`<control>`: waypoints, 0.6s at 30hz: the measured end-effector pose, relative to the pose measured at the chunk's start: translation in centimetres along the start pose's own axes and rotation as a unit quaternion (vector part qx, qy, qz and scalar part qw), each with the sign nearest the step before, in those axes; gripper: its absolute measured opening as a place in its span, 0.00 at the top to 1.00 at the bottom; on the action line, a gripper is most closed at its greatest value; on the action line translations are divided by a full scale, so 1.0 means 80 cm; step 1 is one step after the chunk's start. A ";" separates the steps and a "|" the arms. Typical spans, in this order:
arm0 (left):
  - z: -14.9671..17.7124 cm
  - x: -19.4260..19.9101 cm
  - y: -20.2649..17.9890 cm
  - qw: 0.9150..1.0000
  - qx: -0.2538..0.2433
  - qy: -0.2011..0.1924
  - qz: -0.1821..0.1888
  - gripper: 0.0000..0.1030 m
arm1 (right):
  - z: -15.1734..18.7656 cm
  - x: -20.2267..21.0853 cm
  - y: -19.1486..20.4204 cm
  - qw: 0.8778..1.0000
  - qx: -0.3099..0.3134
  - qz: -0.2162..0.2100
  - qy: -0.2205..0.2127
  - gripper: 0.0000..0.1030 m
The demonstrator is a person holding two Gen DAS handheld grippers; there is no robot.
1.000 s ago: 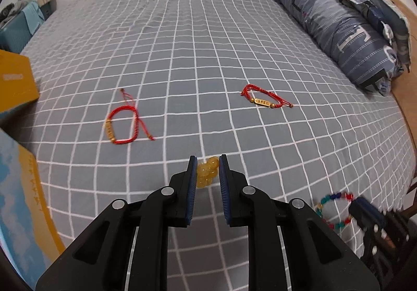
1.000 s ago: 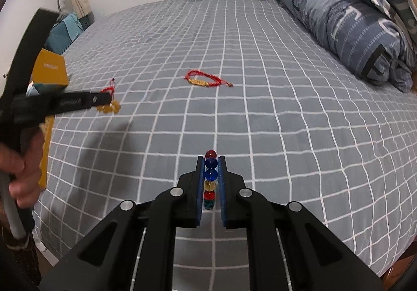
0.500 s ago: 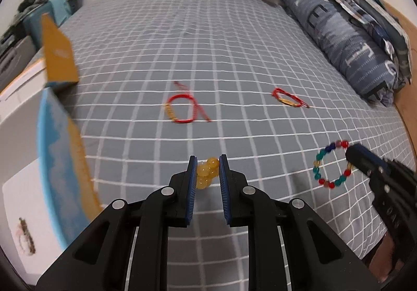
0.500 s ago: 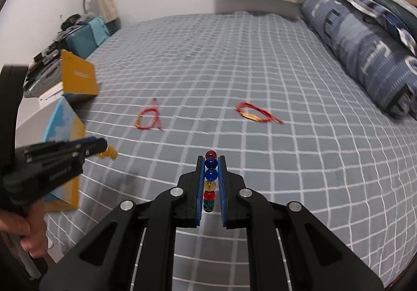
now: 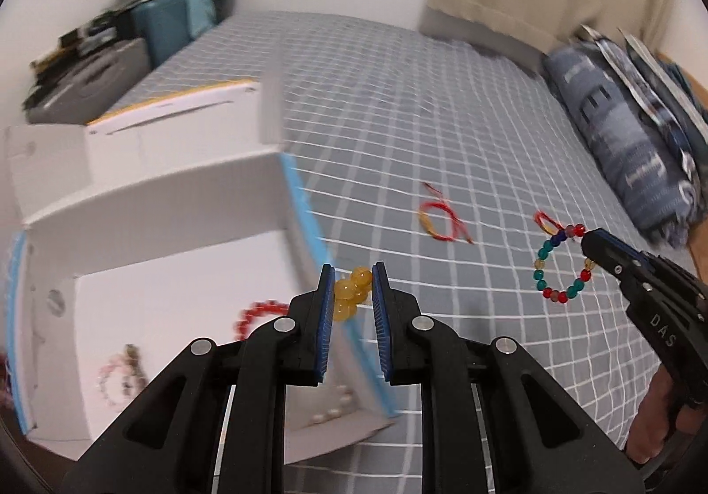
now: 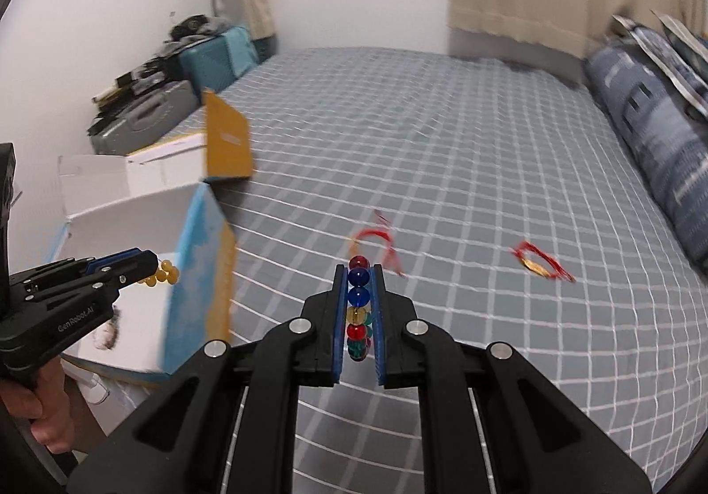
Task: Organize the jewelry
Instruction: 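Carry both held bracelets into the white box and open both tools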
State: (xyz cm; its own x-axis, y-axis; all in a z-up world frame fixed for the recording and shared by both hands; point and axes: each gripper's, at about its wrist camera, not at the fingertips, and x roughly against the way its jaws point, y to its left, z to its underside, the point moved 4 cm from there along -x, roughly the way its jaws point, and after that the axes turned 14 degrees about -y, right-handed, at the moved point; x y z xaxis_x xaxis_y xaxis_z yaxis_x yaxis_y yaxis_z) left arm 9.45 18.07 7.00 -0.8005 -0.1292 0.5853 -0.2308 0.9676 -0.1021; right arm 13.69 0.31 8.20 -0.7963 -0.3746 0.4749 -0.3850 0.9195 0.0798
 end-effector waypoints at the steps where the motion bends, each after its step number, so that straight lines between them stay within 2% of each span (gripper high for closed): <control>1: -0.002 0.004 0.010 1.000 0.005 -0.003 -0.005 0.84 | -0.008 0.000 0.015 1.000 0.005 -0.007 -0.005 0.91; 9: 0.002 0.031 0.112 0.996 0.045 -0.008 -0.072 0.84 | -0.040 -0.008 0.126 0.996 0.045 -0.069 -0.018 0.91; 11: 0.009 0.039 0.140 0.994 0.051 -0.007 -0.096 0.84 | -0.039 -0.013 0.152 0.995 0.053 -0.086 -0.015 0.91; 18: 0.039 0.050 0.211 0.987 0.083 0.012 -0.138 0.84 | -0.011 -0.045 0.231 0.988 0.081 -0.132 0.020 0.91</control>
State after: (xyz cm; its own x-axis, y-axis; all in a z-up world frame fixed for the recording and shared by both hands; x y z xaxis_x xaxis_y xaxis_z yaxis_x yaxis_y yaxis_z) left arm 0.63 33.20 5.15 -0.6815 -0.3754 0.6281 -0.5275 0.8470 -0.0661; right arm 9.83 18.74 8.76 -0.6401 -0.5904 0.4916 -0.6486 0.7583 0.0663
